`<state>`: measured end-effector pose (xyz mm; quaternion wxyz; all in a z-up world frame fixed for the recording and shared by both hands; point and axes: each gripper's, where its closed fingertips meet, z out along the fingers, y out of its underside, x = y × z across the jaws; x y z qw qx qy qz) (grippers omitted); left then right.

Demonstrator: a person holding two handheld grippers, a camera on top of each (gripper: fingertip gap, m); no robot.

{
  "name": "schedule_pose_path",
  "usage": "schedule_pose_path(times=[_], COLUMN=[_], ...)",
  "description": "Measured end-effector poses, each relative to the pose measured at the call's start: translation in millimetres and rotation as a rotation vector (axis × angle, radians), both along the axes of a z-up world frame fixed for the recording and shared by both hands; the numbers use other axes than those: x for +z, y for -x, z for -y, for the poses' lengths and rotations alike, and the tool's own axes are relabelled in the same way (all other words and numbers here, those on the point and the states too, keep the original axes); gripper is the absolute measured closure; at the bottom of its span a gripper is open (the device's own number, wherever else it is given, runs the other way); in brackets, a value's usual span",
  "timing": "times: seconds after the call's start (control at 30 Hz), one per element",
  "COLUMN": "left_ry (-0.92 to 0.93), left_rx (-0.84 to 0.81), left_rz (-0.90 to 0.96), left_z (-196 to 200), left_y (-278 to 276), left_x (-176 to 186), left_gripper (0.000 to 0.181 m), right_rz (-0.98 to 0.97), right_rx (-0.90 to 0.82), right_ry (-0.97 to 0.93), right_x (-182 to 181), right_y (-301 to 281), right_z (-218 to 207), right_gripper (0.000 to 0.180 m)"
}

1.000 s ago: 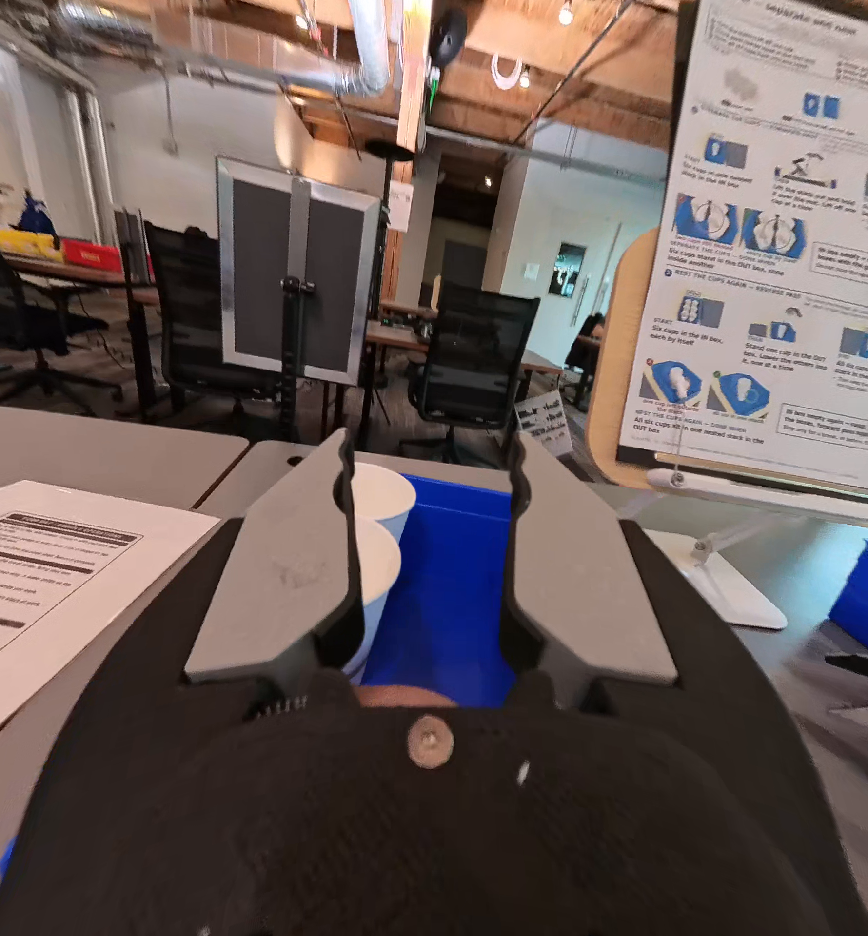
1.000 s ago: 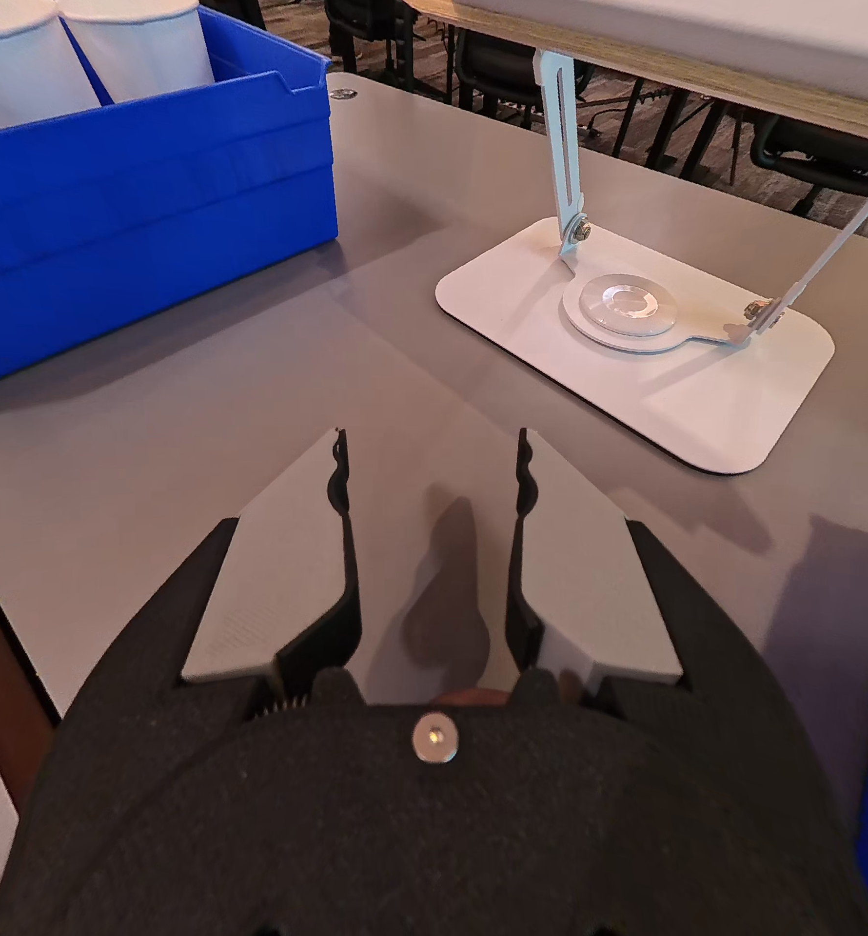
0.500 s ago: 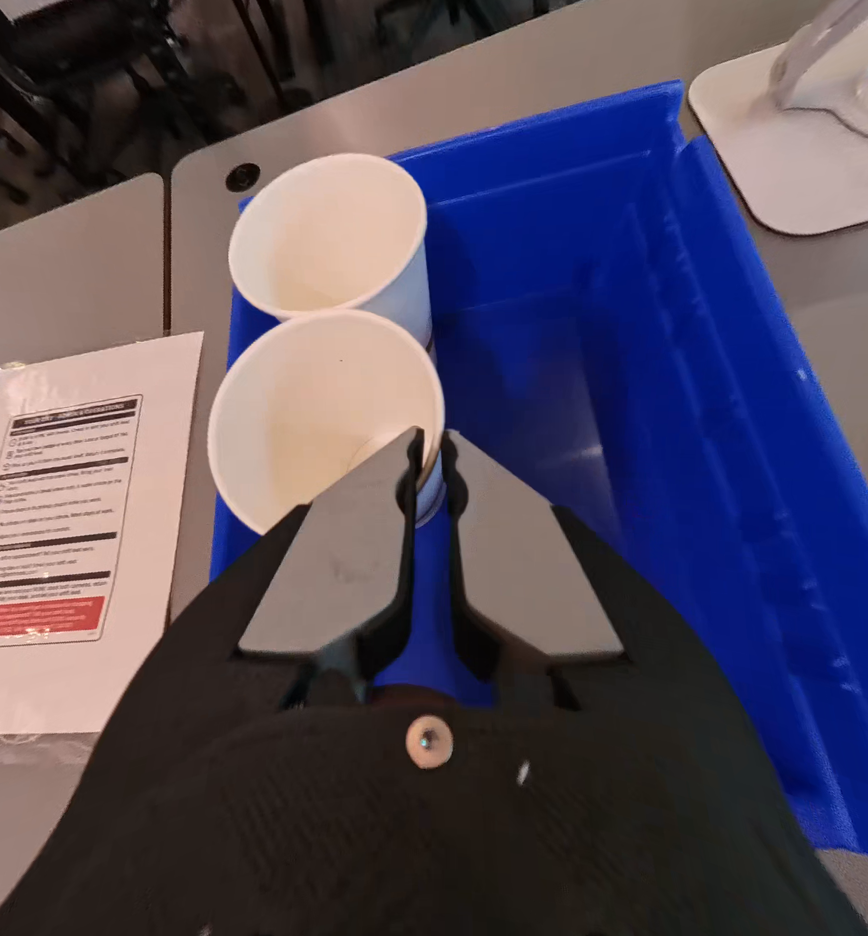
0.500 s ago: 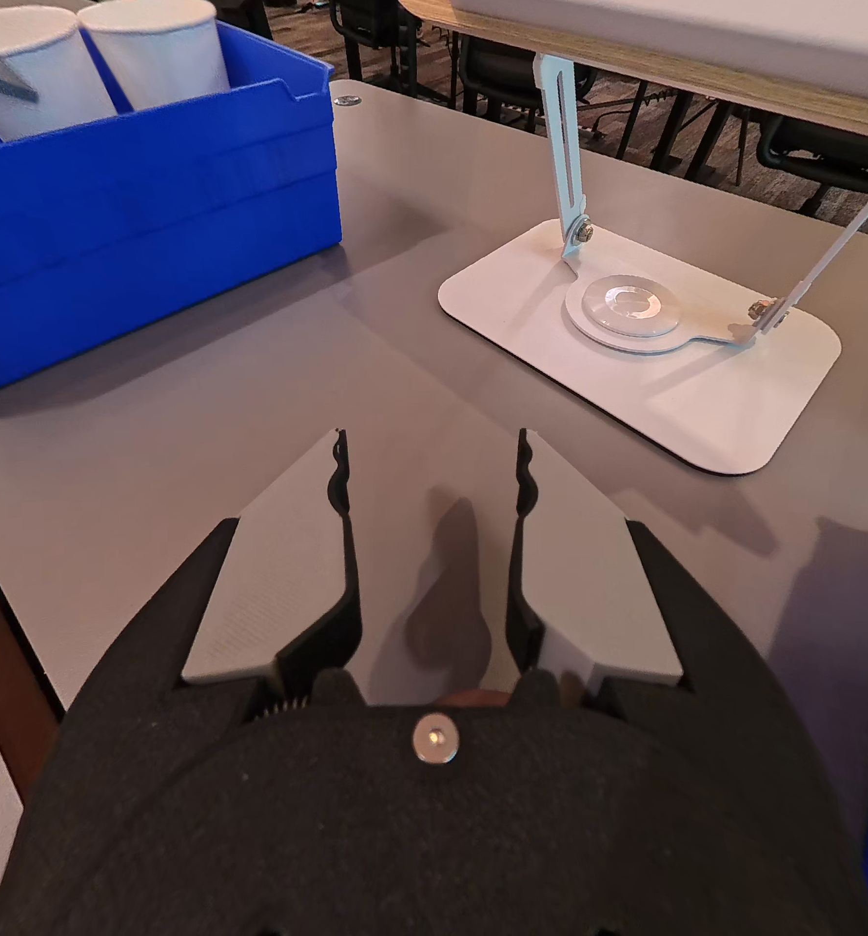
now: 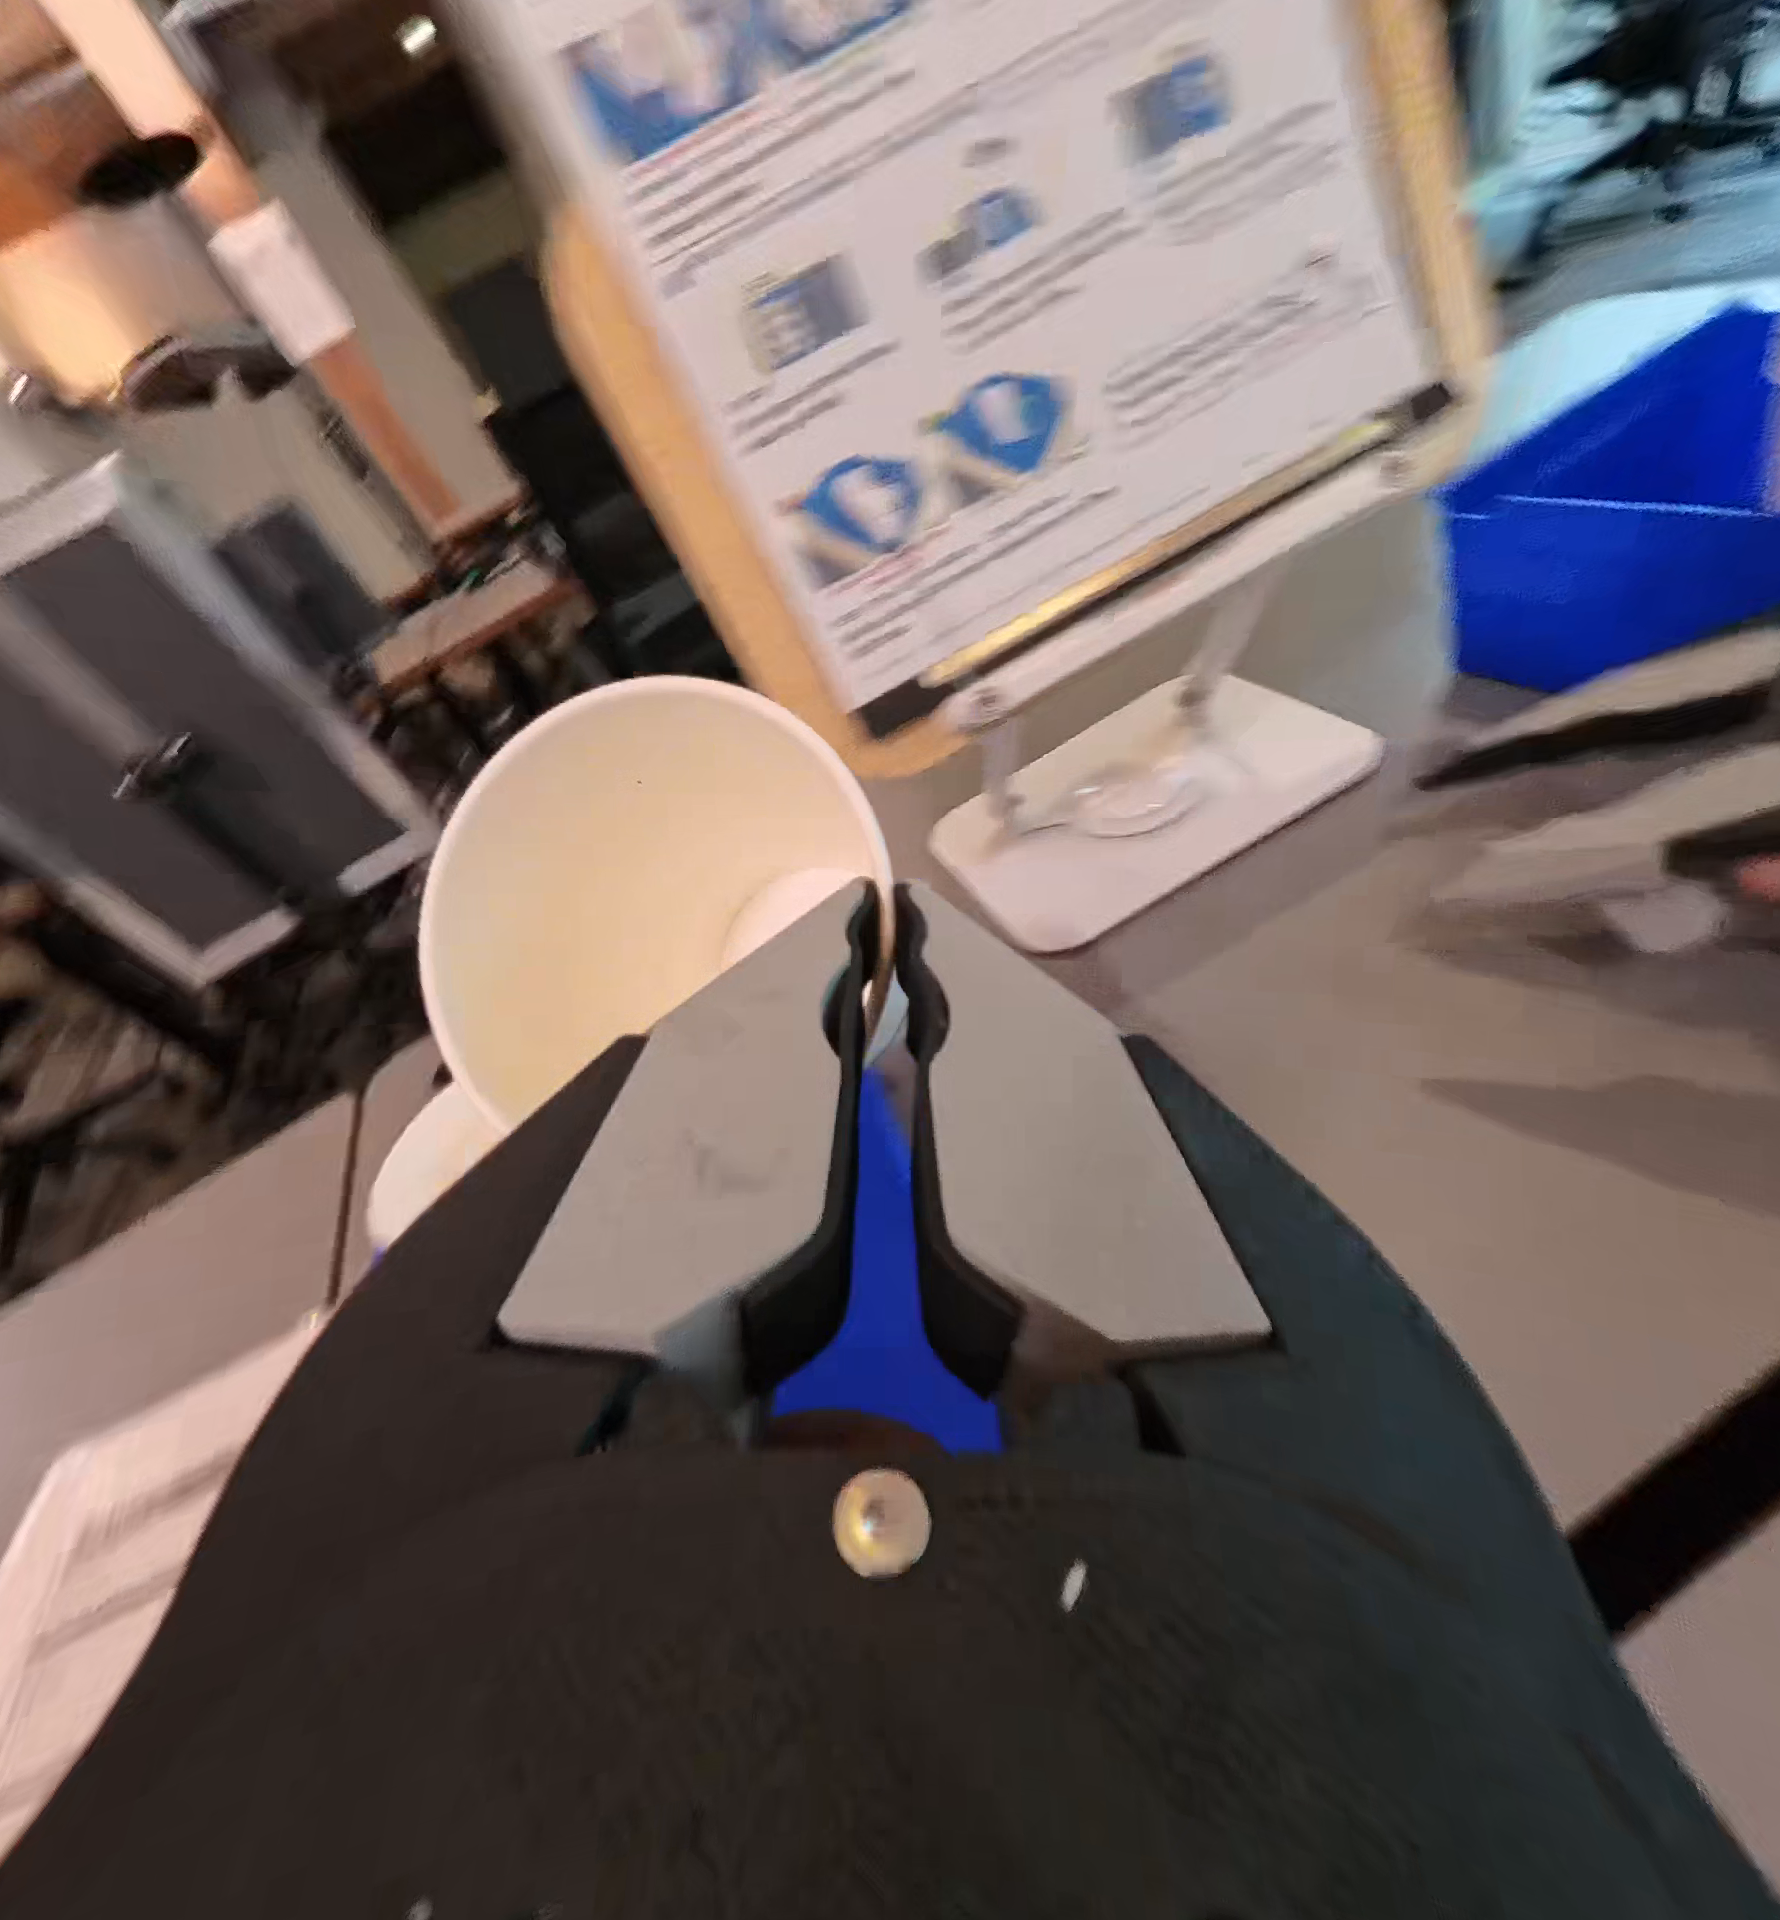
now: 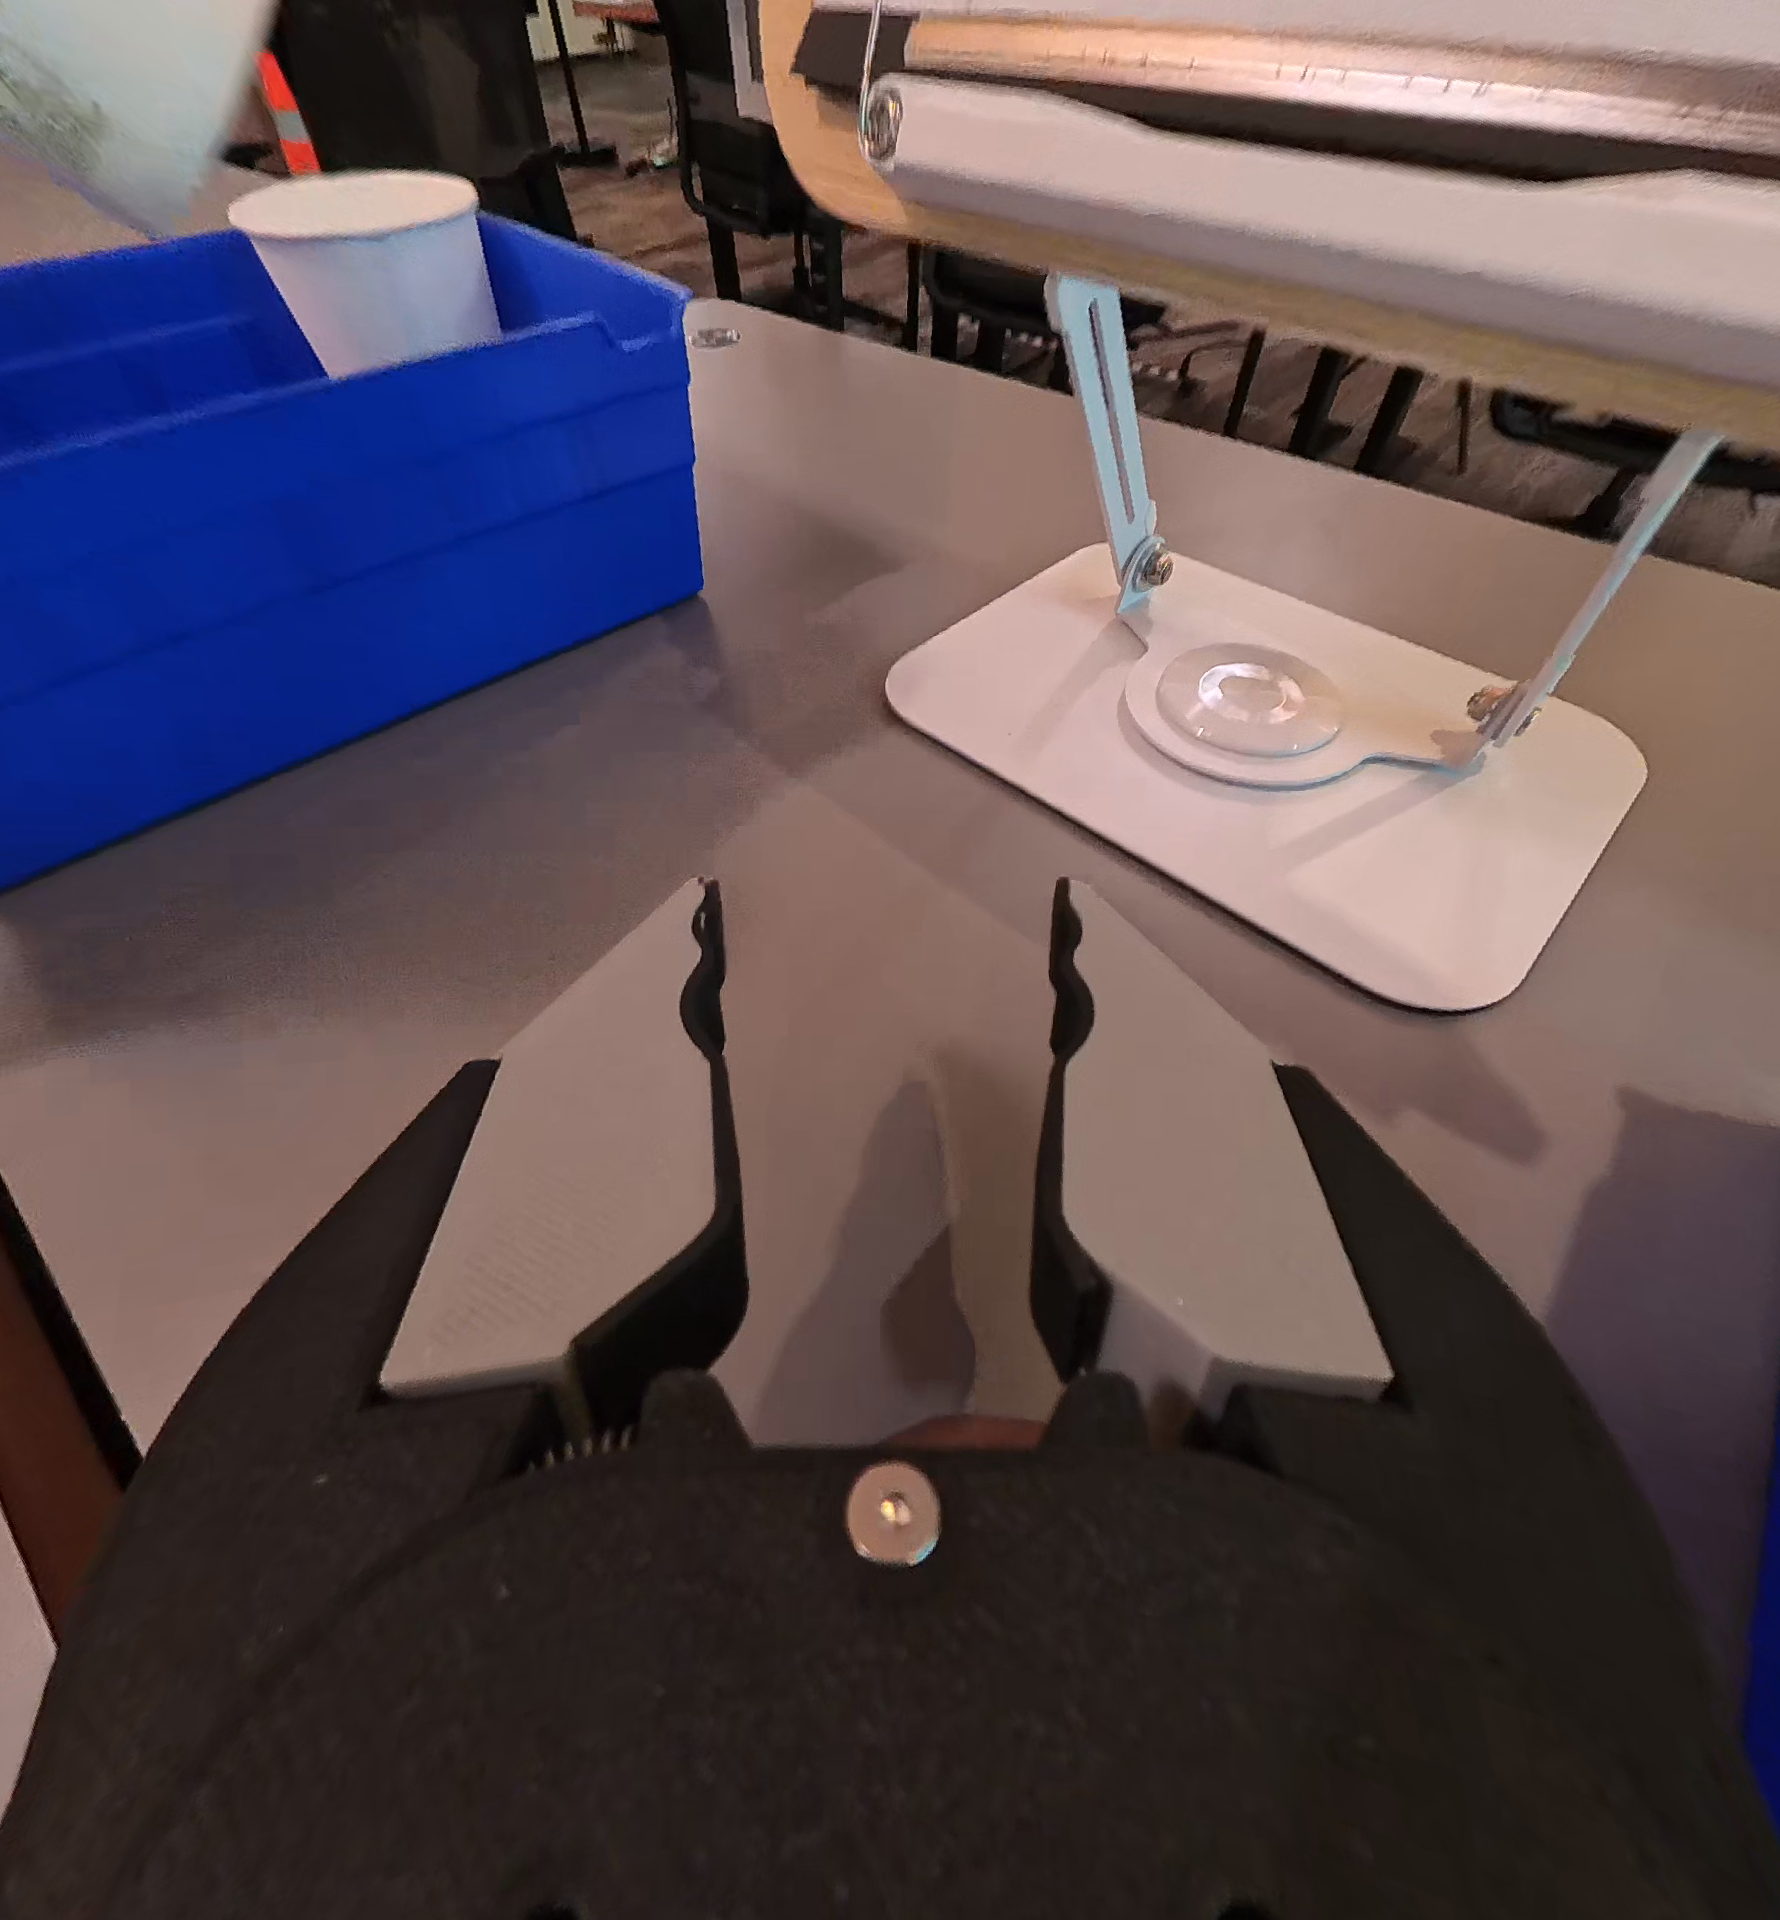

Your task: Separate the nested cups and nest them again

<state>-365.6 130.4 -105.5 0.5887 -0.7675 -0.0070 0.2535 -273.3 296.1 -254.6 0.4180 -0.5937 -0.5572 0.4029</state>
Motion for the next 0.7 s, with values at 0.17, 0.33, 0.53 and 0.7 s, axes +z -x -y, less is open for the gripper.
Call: schedule_pose_path(times=[0.17,0.33,0.53,0.7], left_ry=[0.284,0.422,0.415,0.452], left_rx=[-0.155,-0.261,-0.353,-0.374], left_rz=[-0.276,-0.430,-0.562,-0.638], left_z=[-66,-91,-90,-92], left_y=[-68,-96,-110,-117], left_x=[-70,-119,-134,-144], left_gripper=[0.181,0.181,0.181,0.181], right_rz=[-0.140,-0.234,-0.272,-0.249], right_rx=[-0.017,0.014,0.113,0.155], right_ry=[-0.017,0.079,0.212,0.168], right_x=[36,62,78,78], right_y=[-12,-22,-24,-23], right_z=[-6,-4,22,41], right_gripper=[0.121,0.123,0.119,0.117])
